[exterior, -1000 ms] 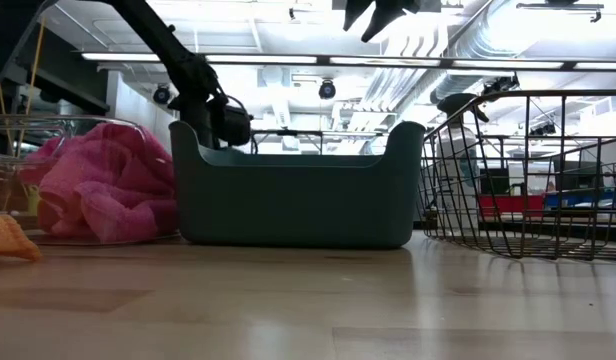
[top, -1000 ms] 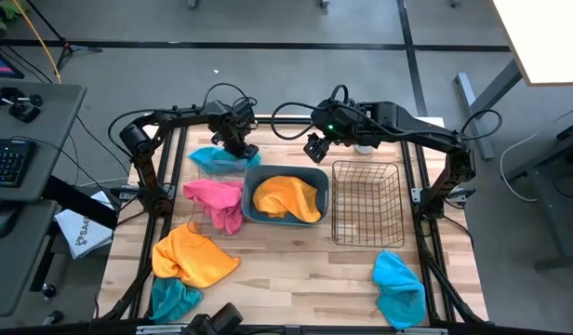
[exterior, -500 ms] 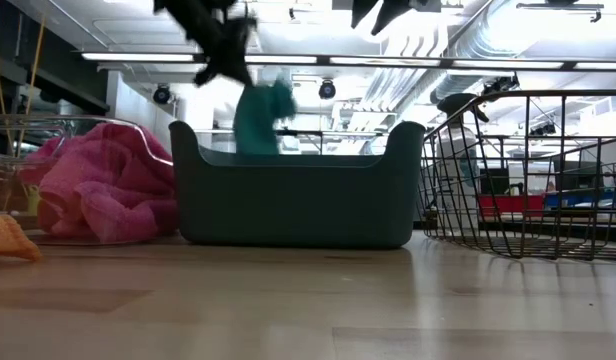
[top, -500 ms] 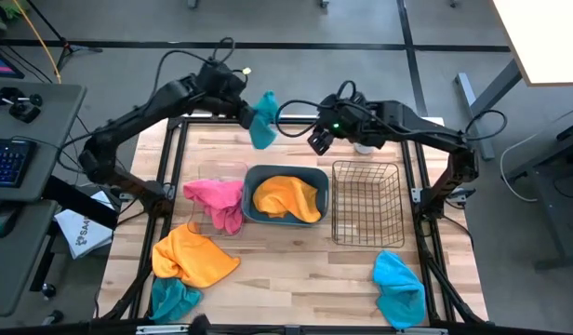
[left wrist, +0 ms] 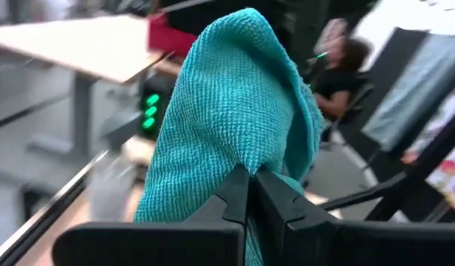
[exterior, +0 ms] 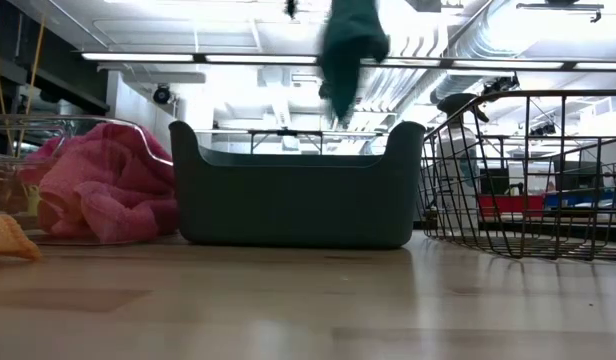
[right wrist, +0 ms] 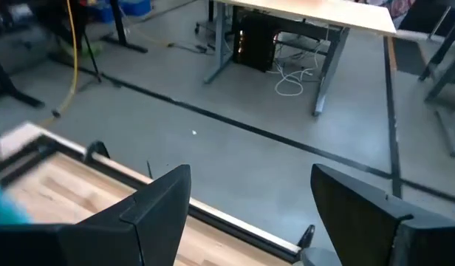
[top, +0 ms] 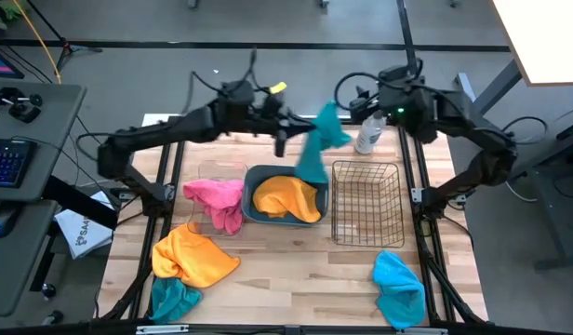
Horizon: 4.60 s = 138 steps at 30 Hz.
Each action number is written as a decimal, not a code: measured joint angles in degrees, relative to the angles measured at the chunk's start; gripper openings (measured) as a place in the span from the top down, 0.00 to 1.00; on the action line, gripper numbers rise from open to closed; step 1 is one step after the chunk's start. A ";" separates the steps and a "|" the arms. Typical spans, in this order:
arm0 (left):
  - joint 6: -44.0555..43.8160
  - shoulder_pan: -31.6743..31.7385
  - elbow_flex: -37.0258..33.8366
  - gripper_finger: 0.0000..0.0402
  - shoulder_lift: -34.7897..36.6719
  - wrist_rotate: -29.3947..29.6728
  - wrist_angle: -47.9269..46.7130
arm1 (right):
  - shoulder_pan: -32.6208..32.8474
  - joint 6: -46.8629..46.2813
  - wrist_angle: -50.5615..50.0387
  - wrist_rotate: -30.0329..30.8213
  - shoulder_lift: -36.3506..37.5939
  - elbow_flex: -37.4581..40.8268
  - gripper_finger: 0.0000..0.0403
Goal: Sort microfiber towel by color & place in baskets
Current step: Put the top blue microfiber cloth into the wire basket, then put the right blue microfiber cloth into the wire basket
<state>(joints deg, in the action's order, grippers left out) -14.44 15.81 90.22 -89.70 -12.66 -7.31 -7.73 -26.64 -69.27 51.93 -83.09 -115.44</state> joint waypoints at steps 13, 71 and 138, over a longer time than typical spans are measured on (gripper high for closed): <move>-1.46 -6.48 11.64 1.00 -25.12 -7.83 14.45 | 0.00 -5.45 -4.50 -0.33 1.77 0.00 0.32; 6.14 15.21 11.89 0.57 11.49 -21.80 -15.09 | 58.95 -96.57 20.56 -75.35 4.74 59.95 0.32; 9.18 13.31 11.40 0.57 28.65 -15.73 -18.95 | 23.94 -25.56 -3.17 -31.33 19.69 47.85 1.00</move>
<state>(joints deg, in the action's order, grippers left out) -5.26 29.12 101.62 -61.06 -28.38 -26.26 16.22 -52.20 -72.44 20.59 -63.40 -67.59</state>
